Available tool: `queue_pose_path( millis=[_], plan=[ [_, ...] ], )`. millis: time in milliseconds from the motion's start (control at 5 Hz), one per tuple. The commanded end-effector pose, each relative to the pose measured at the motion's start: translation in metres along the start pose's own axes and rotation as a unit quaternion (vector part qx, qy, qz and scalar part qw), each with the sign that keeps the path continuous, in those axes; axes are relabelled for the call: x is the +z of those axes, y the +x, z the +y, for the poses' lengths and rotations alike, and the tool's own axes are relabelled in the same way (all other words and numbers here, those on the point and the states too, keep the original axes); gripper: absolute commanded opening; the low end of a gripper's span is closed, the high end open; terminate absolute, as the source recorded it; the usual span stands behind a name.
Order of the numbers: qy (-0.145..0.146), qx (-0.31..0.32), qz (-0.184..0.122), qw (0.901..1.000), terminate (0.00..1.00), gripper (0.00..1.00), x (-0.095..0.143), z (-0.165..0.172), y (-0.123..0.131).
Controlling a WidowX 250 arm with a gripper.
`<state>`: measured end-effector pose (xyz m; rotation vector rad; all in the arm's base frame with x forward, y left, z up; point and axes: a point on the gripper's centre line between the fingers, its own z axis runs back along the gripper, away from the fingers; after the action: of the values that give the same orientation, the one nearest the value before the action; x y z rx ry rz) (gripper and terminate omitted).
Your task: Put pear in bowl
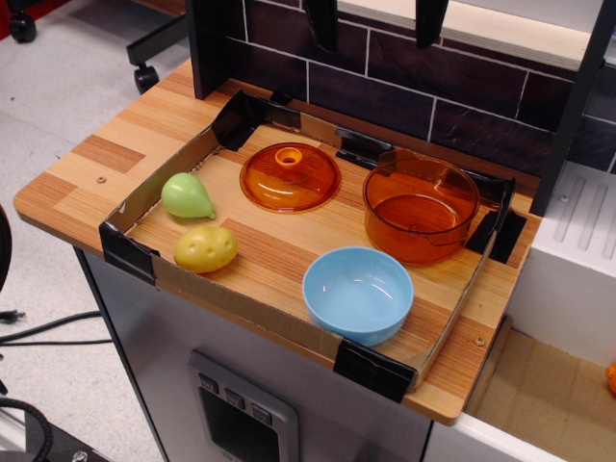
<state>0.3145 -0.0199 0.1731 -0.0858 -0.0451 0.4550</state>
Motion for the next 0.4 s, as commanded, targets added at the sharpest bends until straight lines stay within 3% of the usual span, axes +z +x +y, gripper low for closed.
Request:
queue_pose_path(
  millis=[0,200],
  plan=[
    [0.0,0.0,0.0,1.0,0.0,1.0,0.0,0.0,0.0],
    [-0.046,0.116,-0.044,0.9912,0.0,1.0,0.01,0.031,0.014]
  ],
)
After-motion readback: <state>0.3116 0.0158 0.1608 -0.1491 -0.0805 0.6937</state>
